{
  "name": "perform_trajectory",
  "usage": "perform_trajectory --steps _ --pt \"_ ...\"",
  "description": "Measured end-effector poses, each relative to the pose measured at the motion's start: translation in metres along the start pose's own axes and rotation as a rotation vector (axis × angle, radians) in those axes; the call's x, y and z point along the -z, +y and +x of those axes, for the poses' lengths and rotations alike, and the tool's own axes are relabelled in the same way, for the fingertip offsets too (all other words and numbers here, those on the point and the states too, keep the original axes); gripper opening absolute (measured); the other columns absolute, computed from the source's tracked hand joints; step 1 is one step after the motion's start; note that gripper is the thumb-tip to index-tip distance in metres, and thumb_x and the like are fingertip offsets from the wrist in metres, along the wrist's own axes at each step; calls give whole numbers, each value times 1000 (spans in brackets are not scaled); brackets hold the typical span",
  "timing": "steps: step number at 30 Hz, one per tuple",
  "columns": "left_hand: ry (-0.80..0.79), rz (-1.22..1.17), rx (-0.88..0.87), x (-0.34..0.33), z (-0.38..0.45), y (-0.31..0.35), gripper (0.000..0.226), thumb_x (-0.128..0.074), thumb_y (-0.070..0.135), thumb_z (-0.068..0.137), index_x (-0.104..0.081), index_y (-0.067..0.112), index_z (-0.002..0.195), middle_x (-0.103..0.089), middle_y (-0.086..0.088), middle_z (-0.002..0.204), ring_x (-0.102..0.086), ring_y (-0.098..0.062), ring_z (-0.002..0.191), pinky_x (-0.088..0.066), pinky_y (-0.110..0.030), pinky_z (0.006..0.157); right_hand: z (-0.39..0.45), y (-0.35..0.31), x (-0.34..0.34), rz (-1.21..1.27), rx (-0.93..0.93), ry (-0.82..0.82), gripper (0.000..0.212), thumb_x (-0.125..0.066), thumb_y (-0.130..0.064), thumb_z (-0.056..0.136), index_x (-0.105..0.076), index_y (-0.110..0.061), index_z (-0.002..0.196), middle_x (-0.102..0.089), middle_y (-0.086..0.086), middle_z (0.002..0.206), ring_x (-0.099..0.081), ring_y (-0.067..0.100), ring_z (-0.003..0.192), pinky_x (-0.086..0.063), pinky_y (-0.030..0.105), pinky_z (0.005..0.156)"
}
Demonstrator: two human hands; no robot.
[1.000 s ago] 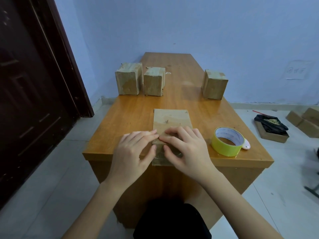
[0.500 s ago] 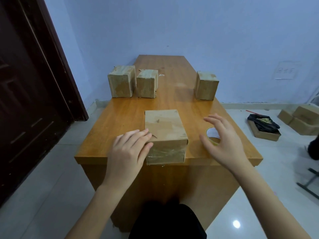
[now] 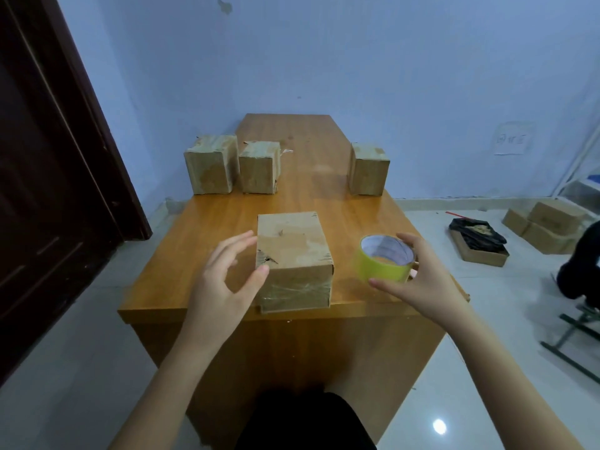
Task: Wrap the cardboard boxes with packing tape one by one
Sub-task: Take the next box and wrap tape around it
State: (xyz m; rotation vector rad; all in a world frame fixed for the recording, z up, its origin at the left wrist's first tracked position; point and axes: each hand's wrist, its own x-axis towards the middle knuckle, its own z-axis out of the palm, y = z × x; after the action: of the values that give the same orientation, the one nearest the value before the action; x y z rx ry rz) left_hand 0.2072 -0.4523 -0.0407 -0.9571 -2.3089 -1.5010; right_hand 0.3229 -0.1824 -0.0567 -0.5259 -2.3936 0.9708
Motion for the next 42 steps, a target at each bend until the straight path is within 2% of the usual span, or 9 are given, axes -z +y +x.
perform_trajectory --steps 4,8,18,22,25,30,33,38,42 --pt "-62 -80 -75 1 4 29 40 -59 47 82 -49 41 121 -47 31 122 -48 2 114 -39 -5 88 -14 -36 15 204 153 26 91 -78 -56 48 -42 -32 128 -50 -25 119 -48 -16 107 -37 -1 83" --pt "-185 -214 -28 -9 7 54 59 -55 62 74 -48 37 128 -55 20 121 -56 2 105 -44 -8 85 -23 -66 20 243 237 -20 80 -78 -55 49 -40 -45 119 -52 -28 116 -50 -15 108 -38 0 84" --pt "109 -387 29 -29 9 68 7 -67 19 81 -66 25 85 -69 6 85 -65 -5 80 -54 -18 67 -26 -92 8 275 259 -56 92 -77 -56 50 -40 -33 131 -53 -22 119 -52 -10 108 -42 4 85" --pt "115 -387 80 -28 10 65 4 -61 23 85 -62 27 86 -69 4 88 -66 -12 84 -57 -28 69 -26 -96 0 314 251 -24 91 -73 -59 53 -40 -31 134 -51 -25 117 -53 -7 106 -43 4 80" --pt "140 -381 98 -29 10 65 6 -56 25 88 -57 30 86 -66 7 89 -65 -7 84 -54 -18 65 -28 -96 -5 360 252 -36 93 -76 -64 57 -36 -35 136 -51 -23 118 -54 -2 105 -44 5 79" --pt "166 -471 242 -28 14 65 13 -47 21 95 -57 27 88 -65 4 90 -63 -4 83 -50 -13 63 -27 -97 -10 355 402 19 82 -78 -45 64 -36 -35 134 -52 -11 123 -54 4 105 -45 11 80" --pt "106 -570 351 -30 14 67 17 -43 22 97 -60 23 92 -67 2 90 -65 -8 82 -53 -19 66 -22 -106 -16 414 457 126 51 -70 -42 73 -42 -38 116 -44 4 126 -50 12 114 -43 8 82" --pt "80 -628 477 -37 13 68 17 -45 26 99 -58 15 102 -62 0 76 -54 -5 57 -48 -21 59 -15 -120 -30 559 467 120 23 -47 -18 82 -42 -31 101 -51 -27 91 -51 -13 82 -39 1 66" --pt "88 -673 472 -30 17 61 11 -43 19 100 -53 15 97 -53 0 65 -45 -2 47 -39 -19 46 -5 -126 -39 566 452 91 36 -45 -7 87 -45 -36 108 -52 -37 97 -51 -14 94 -39 1 73"
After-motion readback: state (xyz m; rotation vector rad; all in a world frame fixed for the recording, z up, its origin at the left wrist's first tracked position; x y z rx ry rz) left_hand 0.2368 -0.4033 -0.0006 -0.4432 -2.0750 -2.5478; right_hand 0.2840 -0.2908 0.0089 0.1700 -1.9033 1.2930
